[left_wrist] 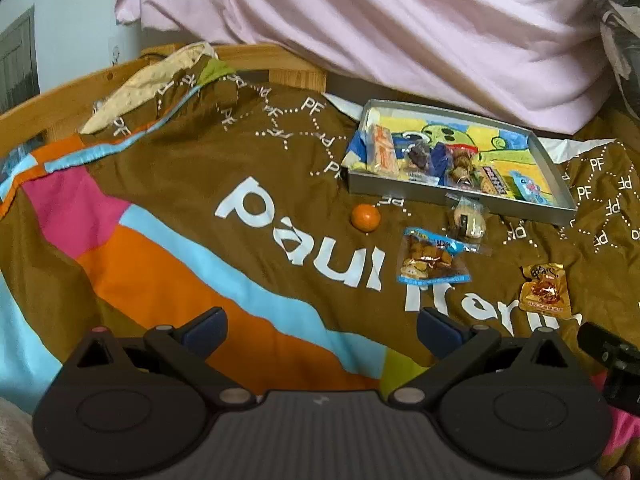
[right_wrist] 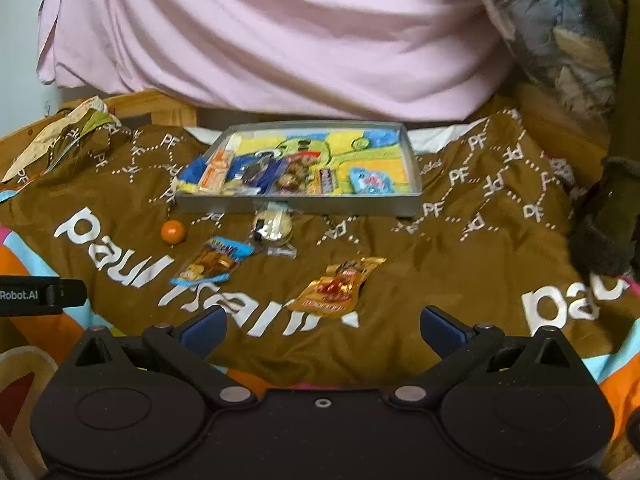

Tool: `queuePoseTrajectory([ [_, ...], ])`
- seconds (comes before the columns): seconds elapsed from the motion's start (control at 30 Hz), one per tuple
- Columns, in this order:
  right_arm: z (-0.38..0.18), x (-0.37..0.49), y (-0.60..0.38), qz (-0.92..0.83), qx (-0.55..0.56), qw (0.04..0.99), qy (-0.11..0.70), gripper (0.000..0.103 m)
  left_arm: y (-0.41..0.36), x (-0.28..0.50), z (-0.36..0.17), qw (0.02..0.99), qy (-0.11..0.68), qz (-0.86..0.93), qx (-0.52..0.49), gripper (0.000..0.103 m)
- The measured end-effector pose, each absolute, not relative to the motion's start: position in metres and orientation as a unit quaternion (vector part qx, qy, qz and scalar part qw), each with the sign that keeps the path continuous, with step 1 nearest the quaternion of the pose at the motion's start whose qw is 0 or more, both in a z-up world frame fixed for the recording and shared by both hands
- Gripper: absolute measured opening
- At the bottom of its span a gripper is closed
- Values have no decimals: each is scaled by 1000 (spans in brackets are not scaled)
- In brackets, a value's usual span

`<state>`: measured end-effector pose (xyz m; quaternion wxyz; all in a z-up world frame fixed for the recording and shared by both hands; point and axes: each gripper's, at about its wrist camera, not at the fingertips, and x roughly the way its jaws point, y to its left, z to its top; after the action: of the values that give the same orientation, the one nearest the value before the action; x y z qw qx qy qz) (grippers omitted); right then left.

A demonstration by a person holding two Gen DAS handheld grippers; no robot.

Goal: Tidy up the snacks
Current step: 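Lift both tools away from the tray back over the remaining snacks, then lower the left tool onto the blue-yellow snack bag while the right tool descends to the gold chocolate bag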

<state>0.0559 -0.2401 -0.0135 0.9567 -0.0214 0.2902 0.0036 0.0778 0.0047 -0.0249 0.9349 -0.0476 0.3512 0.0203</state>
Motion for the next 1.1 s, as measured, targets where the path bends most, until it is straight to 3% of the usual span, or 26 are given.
queuePoseTrajectory([
  [0.6,-12,82,-246,46,-2,937,346,102,-3,119,-41,909,413,-11,-47,103],
  [0.87,-19,113,-270,70,75,917,385,102,-11,150,-39,911,405,-69,-45,103],
  [1.1,-21,160,-289,123,83,917,371,102,-17,186,-44,921,377,-93,-27,103],
])
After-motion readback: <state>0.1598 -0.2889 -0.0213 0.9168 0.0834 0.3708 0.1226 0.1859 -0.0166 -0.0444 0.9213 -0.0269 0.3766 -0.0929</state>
